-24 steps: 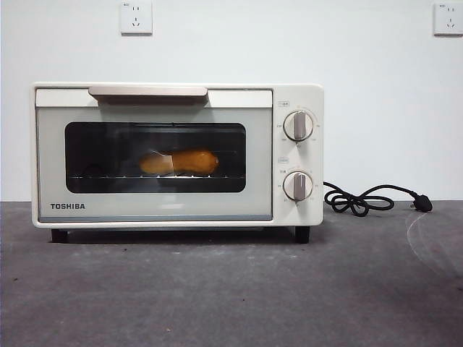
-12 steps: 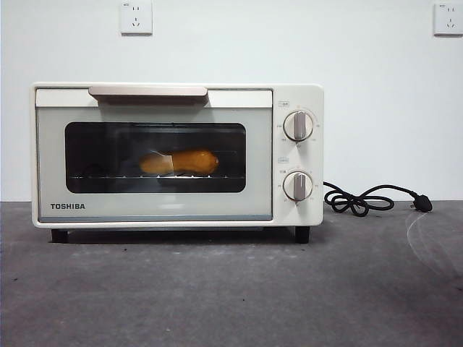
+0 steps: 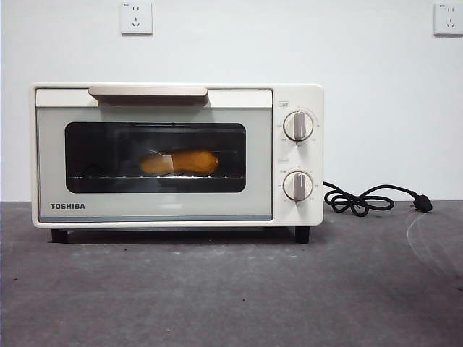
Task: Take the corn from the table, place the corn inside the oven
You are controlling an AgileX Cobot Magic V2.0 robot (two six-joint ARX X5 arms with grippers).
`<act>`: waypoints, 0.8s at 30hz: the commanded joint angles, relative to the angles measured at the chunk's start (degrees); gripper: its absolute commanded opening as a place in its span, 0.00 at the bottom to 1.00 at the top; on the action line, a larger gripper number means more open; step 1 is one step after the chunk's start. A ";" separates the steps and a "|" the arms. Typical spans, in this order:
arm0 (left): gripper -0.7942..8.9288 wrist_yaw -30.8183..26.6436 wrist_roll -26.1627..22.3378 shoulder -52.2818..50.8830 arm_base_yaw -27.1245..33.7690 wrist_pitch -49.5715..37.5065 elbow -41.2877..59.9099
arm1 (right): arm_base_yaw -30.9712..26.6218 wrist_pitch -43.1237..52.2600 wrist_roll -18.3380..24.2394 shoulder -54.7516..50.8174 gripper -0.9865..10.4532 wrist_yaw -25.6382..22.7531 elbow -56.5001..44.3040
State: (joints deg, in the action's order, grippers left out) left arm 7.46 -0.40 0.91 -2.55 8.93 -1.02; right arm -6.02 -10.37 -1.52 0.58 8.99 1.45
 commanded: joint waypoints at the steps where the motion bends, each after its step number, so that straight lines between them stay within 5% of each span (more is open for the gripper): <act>1: 0.08 -0.02 -0.04 0.00 -0.13 -0.39 0.46 | 0.04 0.59 0.28 -0.04 0.09 -0.09 -0.63; 24: 0.08 -0.02 -0.04 0.00 -0.13 -0.42 0.46 | 0.04 0.59 0.28 -0.04 0.09 -0.09 -0.63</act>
State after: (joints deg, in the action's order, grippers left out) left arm 7.44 -0.40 0.91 -2.55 8.93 -1.02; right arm -6.02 -10.37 -1.52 0.58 8.99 1.45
